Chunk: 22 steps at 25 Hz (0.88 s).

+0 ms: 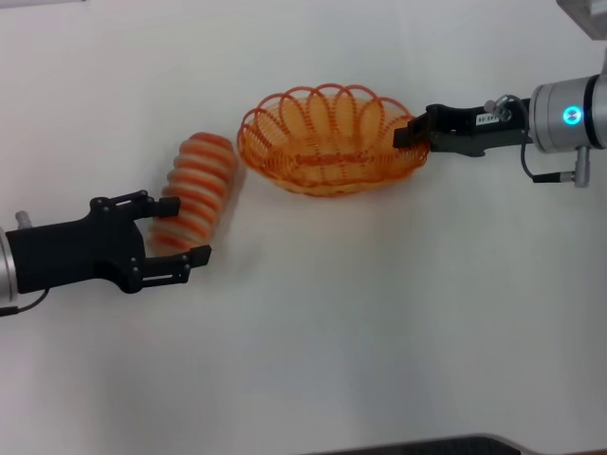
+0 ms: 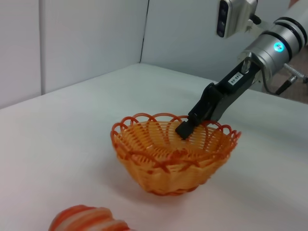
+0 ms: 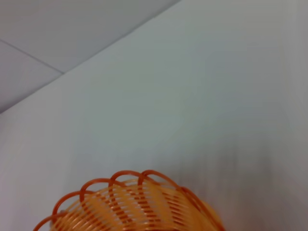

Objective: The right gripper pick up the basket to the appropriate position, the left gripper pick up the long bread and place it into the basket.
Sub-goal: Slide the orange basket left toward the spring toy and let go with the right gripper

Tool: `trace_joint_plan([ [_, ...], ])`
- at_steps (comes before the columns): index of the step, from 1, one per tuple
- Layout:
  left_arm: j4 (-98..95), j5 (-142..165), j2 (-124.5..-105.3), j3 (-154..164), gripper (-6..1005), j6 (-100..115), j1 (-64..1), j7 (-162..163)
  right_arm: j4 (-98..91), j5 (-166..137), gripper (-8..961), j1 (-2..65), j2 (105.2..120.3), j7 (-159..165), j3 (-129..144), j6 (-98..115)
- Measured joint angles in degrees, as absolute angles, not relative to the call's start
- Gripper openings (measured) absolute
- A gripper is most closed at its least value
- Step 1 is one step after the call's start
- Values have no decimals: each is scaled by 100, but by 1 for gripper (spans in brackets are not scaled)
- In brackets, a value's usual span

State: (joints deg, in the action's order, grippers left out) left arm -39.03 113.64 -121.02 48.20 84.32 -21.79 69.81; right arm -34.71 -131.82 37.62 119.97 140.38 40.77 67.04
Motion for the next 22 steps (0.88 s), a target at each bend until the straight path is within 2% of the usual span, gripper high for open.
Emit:
trace_joint_plan([
  [22,-3899,11426,-12147,4869,810,8247,-2180,6978,-3060,-12874,110,3723,12005,13900,4309,6181],
])
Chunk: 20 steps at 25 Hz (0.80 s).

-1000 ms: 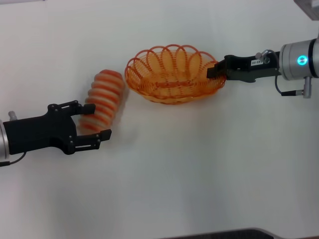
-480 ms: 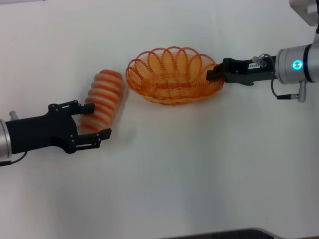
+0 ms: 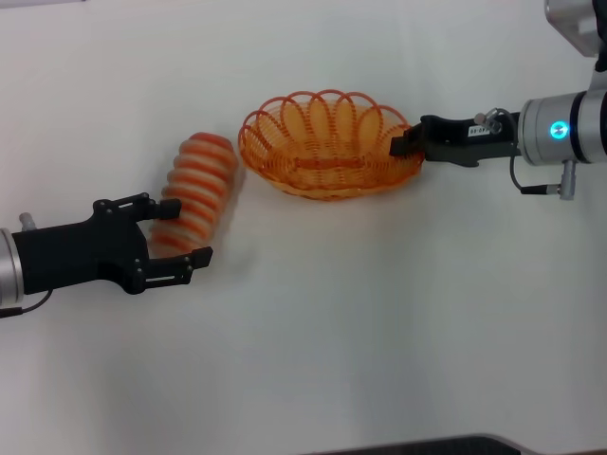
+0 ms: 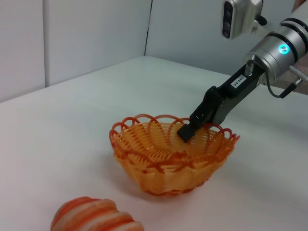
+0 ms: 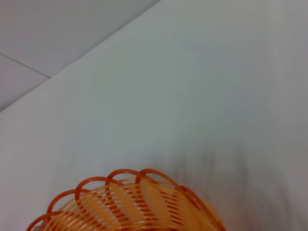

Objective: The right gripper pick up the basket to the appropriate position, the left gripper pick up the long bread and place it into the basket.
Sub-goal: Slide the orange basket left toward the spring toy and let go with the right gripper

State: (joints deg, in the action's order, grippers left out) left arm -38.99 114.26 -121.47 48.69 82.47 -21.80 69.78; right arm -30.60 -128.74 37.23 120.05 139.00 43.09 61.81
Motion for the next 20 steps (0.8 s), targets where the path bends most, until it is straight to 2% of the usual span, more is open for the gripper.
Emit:
trace_joint_plan([
  [20,-3903,11433,-12146,4888,809,8208,-2213,6969,-3089,-12534,124,3612,11966,13719,4331,6362],
])
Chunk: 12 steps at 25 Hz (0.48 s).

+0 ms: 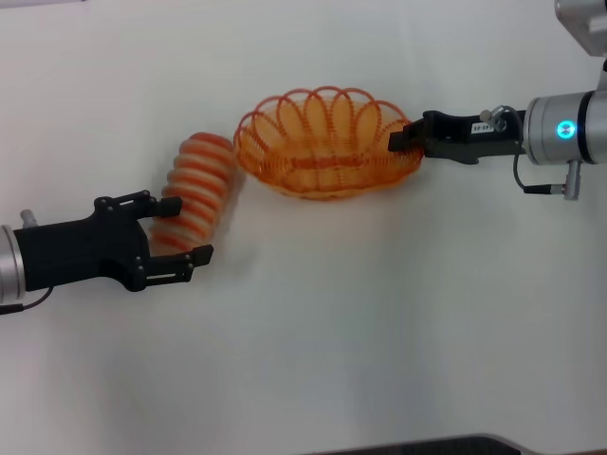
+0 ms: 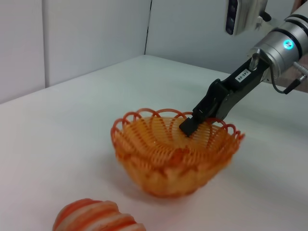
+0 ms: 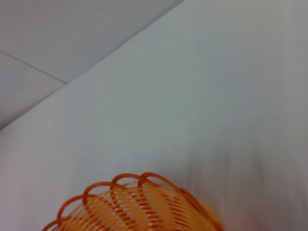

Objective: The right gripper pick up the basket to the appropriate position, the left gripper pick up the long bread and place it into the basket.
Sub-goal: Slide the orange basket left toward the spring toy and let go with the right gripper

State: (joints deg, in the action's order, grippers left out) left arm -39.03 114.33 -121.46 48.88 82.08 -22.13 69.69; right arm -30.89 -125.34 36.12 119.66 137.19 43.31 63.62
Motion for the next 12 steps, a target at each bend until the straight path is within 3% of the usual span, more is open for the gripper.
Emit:
trace_joint_plan([
  [12,-3902,11485,-12146,4886,809,8209,-2216,6969,-3068,-12532,131,3604,11962,13758,4311,6356],
])
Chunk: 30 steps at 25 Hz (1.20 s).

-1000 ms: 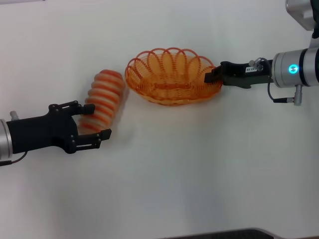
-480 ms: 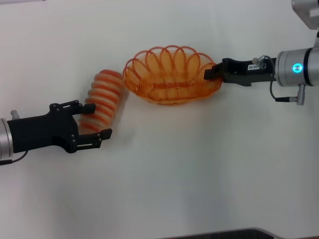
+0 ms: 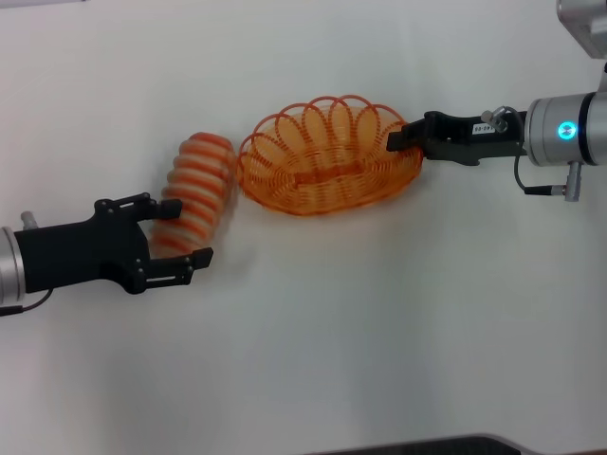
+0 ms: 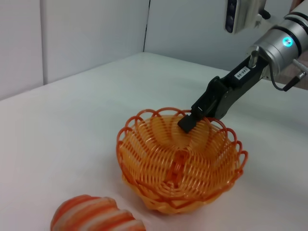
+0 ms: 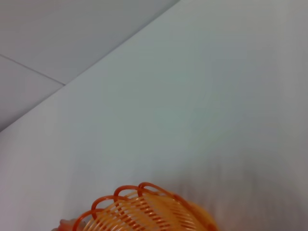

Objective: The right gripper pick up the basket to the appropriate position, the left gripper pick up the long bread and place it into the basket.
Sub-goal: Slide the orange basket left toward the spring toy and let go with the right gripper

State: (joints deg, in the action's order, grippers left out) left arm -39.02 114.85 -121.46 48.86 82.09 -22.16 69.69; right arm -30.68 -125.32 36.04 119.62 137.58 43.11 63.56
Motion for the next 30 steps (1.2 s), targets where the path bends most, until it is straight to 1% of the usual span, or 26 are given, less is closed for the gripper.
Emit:
trace_joint_plan([
  [1,-3903,11500,-12146,4886,809,8209,-2218,6969,-3057,-12532,132,3603,11962,13761,4307,6358],
  [6,-3902,11515,-12146,4885,808,8209,-2231,6970,-3041,-12532,214,3590,11972,13799,4310,6350],
  [11,-3902,11515,-12146,4861,808,8209,-2233,6969,-3037,-12533,272,3559,11978,13809,4300,6371],
  [17,-3902,11516,-12146,4851,808,8209,-2233,6969,-2969,-12530,318,3547,11982,13805,4306,6384],
  [22,-3902,11515,-12146,4843,808,8209,-2236,6969,-3033,-12281,321,3443,11971,13677,4317,6429],
  [30,-3902,11513,-12140,4842,808,8209,-2248,7002,-3297,-12150,442,3357,11944,13601,4320,6639],
])
